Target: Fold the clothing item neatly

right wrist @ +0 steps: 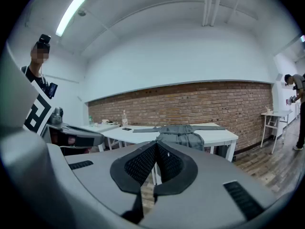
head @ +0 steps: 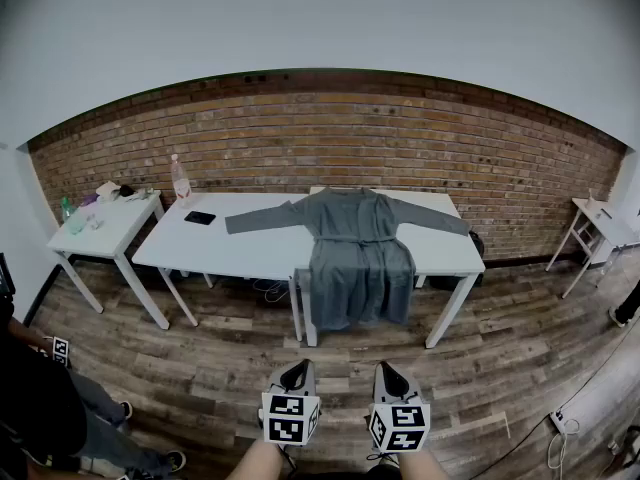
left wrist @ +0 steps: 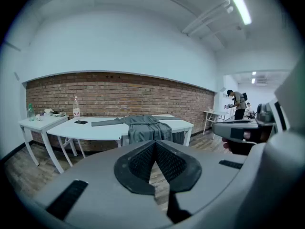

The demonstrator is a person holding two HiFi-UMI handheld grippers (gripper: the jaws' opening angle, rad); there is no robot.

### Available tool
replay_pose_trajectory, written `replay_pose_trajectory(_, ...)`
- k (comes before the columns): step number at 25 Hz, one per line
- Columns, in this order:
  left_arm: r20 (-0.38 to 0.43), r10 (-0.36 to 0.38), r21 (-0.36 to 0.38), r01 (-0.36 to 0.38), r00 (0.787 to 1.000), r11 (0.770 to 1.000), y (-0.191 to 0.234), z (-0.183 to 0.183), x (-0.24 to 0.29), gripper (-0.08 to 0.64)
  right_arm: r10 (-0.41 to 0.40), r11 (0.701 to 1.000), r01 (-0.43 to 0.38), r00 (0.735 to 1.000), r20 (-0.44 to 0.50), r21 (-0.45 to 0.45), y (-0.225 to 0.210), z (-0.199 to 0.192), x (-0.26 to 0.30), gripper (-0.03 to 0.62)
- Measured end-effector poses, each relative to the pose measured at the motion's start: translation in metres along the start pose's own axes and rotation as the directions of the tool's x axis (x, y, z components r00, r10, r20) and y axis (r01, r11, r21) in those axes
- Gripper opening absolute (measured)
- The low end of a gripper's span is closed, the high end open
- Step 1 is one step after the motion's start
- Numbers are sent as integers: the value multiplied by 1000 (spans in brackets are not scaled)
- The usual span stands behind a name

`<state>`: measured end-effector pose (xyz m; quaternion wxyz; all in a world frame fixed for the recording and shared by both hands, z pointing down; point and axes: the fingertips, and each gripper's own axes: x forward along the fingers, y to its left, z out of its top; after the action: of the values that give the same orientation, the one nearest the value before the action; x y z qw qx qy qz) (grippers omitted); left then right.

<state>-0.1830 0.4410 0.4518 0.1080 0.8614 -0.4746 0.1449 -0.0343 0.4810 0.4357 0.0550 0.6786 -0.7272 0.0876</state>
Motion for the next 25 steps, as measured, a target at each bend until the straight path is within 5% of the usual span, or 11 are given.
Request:
replay_pose_trajectory(14,-2,64,-51,-64,998,997,-82,43,107,-9,82,996,-82,997,8,-18,-132,36,59,-8)
replay_pose_trajectory(25,-8,108,-32,-108,994,994,-150,53,157,-9,162,986,-163,986,-33,-23,-208,23,72,-8)
